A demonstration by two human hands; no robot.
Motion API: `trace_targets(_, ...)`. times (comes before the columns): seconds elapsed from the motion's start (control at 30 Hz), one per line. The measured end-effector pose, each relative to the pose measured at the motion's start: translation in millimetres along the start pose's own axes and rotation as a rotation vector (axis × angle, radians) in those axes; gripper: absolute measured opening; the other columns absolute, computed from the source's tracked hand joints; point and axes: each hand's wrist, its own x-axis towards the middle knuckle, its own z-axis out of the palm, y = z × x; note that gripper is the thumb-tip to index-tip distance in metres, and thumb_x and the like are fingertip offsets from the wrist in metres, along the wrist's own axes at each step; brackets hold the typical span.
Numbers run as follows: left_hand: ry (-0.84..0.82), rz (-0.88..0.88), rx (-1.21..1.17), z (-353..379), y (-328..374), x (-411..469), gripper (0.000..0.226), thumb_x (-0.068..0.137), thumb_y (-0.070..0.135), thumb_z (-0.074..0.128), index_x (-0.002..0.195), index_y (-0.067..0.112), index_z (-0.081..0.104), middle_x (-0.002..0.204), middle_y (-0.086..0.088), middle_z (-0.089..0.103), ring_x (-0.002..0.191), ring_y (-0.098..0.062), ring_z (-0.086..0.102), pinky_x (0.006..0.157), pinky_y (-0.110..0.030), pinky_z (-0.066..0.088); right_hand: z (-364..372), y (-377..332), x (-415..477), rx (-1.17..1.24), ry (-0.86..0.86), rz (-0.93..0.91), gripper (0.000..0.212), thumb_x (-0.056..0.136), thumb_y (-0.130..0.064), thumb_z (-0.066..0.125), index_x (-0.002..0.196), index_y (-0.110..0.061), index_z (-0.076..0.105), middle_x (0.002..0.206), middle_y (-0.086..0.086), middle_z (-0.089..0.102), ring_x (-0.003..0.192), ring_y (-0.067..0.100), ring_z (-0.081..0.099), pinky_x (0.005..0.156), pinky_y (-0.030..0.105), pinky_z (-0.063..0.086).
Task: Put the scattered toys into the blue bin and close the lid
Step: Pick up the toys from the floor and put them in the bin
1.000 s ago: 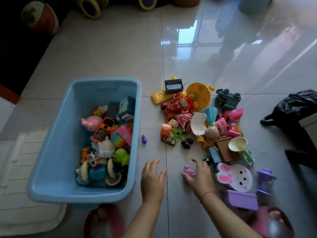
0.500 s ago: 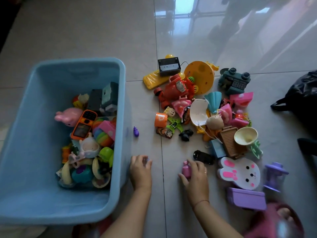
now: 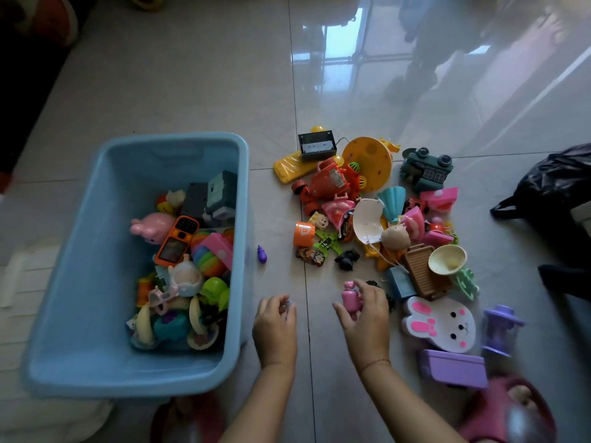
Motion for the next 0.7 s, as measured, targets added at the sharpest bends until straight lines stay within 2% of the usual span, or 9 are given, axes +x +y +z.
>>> trace_targets(0.1, 0.100, 0.172, -0.106, -25.0, 42.9, -12.8, 0.020, 0.078, 0.005, 0.072, 0.097, 0.011, 0.068, 0.090, -0.001, 0.064, 0.079, -0.008, 0.062, 0.071, -0.013, 0.048, -15.0, -36.1, 9.1, 0.096, 0.075, -0.058, 0.054, 0.074, -0.022, 0.077, 0.122, -0.018, 0.052, 0.112, 0.001, 0.048, 0.101, 0.018, 0.051, 0.088, 0.039, 0.051)
trace_targets(0.2, 0.323, 0.310, -0.229, -66.4, 74.6, -18.6, 0.017, 0.078, 0.004, 0.070, 0.095, 0.007, 0.068, 0.090, 0.000, 0.062, 0.082, -0.002, 0.056, 0.079, -0.005, 0.043, -23.6, -78.2, 14.9, 0.213, 0.123, -0.126, 0.051, 0.075, -0.023, 0.077, 0.119, -0.016, 0.053, 0.109, -0.002, 0.046, 0.099, 0.019, 0.053, 0.088, 0.041, 0.051)
trace_targets(0.27, 0.501, 0.285, -0.269, -97.9, 74.2, -10.0, 0.016, 0.080, 0.003, 0.069, 0.096, 0.004, 0.068, 0.092, -0.005, 0.063, 0.084, -0.006, 0.056, 0.081, -0.007, 0.043, -22.8, -109.0, 13.7, 0.267, 0.116, -0.174, 0.050, 0.075, -0.025, 0.076, 0.118, -0.019, 0.052, 0.110, -0.003, 0.048, 0.101, 0.017, 0.053, 0.089, 0.040, 0.050)
trace_targets(0.37, 0.695, 0.120, -0.279, -136.7, 45.4, 17.3, 0.018, 0.082, 0.004, 0.067, 0.101, 0.003, 0.067, 0.095, -0.017, 0.063, 0.082, -0.024, 0.062, 0.077, -0.018, 0.046, -11.1, -157.8, 2.8, 0.358, 0.025, -0.295, 0.046, 0.075, -0.027, 0.075, 0.115, -0.021, 0.053, 0.108, -0.004, 0.050, 0.097, 0.012, 0.051, 0.086, 0.030, 0.049)
trace_targets(0.47, 0.730, -0.016, -0.278, -160.1, 18.5, 39.2, 0.025, 0.083, 0.007, 0.065, 0.108, 0.003, 0.064, 0.102, -0.019, 0.063, 0.087, -0.026, 0.064, 0.078, -0.020, 0.043, 7.5, -197.3, -11.8, 0.408, -0.126, -0.366, 0.046, 0.076, -0.033, 0.073, 0.117, -0.024, 0.053, 0.109, -0.004, 0.052, 0.094, 0.006, 0.050, 0.084, 0.023, 0.048)
trace_targets(0.57, 0.702, -0.070, -0.352, -162.2, 21.6, 45.1, 0.034, 0.086, 0.012, 0.064, 0.118, 0.005, 0.058, 0.114, -0.017, 0.061, 0.103, -0.027, 0.062, 0.083, -0.024, 0.045, 25.6, -205.3, -14.2, 0.384, -0.245, -0.375, 0.054, 0.081, -0.046, 0.063, 0.128, -0.024, 0.046, 0.120, -0.005, 0.050, 0.109, 0.005, 0.046, 0.095, 0.019, 0.041)
trace_targets(0.63, 0.700, 0.053, -0.311, -148.5, 44.3, 38.1, 0.032, 0.087, 0.013, 0.063, 0.117, 0.003, 0.057, 0.116, -0.014, 0.059, 0.106, -0.022, 0.058, 0.089, -0.023, 0.046, 30.4, -186.3, -2.2, 0.359, -0.161, -0.329, 0.050, 0.085, -0.047, 0.057, 0.127, -0.022, 0.047, 0.120, -0.003, 0.051, 0.112, 0.006, 0.045, 0.099, 0.023, 0.040)
trace_targets(0.7, 0.657, 0.268, -0.267, -120.7, 71.8, 24.9, 0.027, 0.088, 0.012, 0.061, 0.111, -0.001, 0.058, 0.113, -0.010, 0.058, 0.106, -0.015, 0.053, 0.094, -0.017, 0.043, 30.5, -152.6, 18.3, 0.308, -0.024, -0.254, 0.046, 0.085, -0.043, 0.058, 0.123, -0.017, 0.052, 0.118, 0.000, 0.054, 0.111, 0.011, 0.048, 0.099, 0.034, 0.043)
